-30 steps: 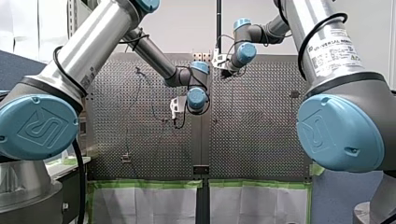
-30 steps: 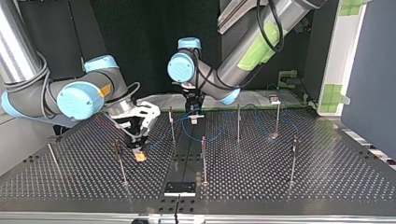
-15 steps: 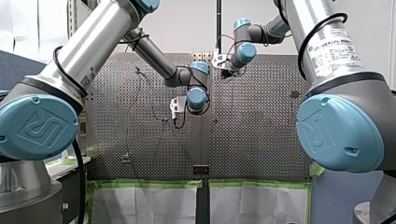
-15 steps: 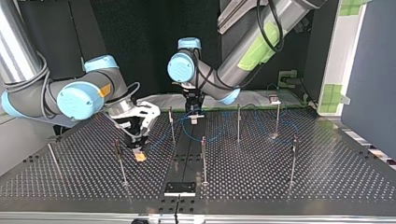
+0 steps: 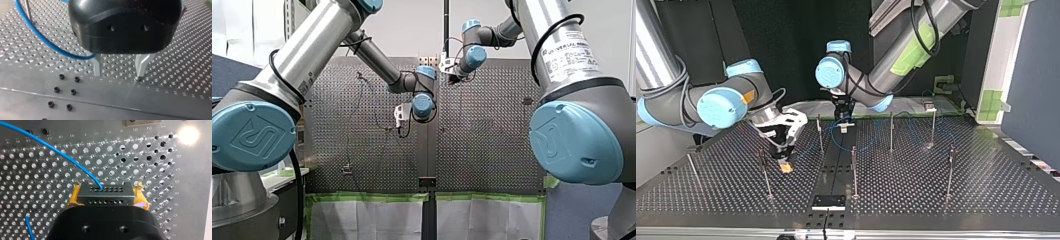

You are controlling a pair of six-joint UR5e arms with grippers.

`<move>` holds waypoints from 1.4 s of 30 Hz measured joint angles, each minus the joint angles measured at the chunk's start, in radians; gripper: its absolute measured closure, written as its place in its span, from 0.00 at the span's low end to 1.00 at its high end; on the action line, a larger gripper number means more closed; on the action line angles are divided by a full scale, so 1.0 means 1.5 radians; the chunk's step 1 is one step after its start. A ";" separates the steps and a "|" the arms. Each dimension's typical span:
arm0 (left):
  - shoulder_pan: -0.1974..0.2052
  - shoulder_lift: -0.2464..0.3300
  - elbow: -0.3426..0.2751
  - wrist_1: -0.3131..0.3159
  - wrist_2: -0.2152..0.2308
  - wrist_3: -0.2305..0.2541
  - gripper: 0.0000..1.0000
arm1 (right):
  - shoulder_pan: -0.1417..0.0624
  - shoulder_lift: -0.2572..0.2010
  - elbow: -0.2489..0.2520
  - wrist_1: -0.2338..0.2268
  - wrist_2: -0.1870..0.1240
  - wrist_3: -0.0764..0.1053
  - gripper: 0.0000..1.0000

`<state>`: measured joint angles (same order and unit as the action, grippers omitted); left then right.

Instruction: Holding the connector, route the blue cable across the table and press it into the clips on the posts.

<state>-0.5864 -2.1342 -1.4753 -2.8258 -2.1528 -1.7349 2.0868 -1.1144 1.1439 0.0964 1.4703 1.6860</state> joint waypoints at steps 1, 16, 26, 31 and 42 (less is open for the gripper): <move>0.000 0.000 0.000 0.000 0.000 0.000 0.33 | 0.000 0.000 0.000 0.000 0.000 0.000 1.00; 0.000 0.000 0.000 0.000 0.000 0.000 0.33 | -0.007 -0.012 0.020 -0.001 0.001 0.000 1.00; 0.000 0.000 0.000 0.000 0.000 0.000 0.33 | -0.008 -0.015 0.023 -0.001 0.001 0.000 1.00; 0.000 0.000 0.000 0.000 0.000 0.000 0.33 | -0.008 -0.019 0.030 -0.002 0.001 0.000 1.00; 0.000 0.000 0.000 0.000 0.000 0.000 0.33 | -0.008 -0.033 0.051 -0.003 0.002 0.000 1.00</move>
<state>-0.5863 -2.1342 -1.4753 -2.8258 -2.1529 -1.7349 2.0744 -1.1638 1.2209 0.0926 1.4739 1.6862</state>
